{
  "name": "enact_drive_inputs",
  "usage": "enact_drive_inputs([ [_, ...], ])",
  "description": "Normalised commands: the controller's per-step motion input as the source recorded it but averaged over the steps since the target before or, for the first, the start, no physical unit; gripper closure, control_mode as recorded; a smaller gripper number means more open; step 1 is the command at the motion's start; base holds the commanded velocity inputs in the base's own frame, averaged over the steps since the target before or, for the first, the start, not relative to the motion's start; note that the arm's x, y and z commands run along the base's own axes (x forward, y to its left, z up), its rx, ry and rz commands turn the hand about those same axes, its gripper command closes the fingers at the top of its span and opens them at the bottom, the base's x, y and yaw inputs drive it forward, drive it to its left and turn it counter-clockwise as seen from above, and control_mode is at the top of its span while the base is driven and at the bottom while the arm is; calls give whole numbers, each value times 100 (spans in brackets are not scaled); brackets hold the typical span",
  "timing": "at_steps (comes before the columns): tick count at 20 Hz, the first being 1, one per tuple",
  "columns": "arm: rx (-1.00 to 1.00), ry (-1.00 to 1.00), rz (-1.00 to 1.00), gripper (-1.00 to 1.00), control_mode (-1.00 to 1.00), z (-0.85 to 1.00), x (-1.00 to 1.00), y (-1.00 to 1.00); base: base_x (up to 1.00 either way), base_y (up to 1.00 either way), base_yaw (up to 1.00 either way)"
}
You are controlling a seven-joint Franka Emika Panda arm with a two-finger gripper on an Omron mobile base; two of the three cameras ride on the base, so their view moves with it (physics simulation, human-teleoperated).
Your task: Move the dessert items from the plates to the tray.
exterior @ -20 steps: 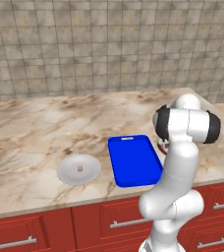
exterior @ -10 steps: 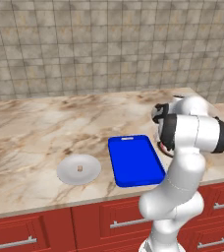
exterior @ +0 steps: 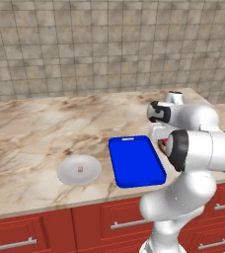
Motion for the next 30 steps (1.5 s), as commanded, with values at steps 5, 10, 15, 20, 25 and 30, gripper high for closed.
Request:
enact_drive_inputs([
  [5,0,0,0,100,-100,14,-21,65,0,0,0],
  [10,0,0,0,100,-100,-3,-5,73,0,0,0],
  [15,0,0,0,100,-100,-1,0,73,0,0,0],
  [20,0,3,0,100,-100,-20,20,44,0,0,0],
  [25,0,8,0,100,-100,-36,51,3,0,0,0],
  [30,0,7,0,100,-100,-30,51,4,0,0,0],
])
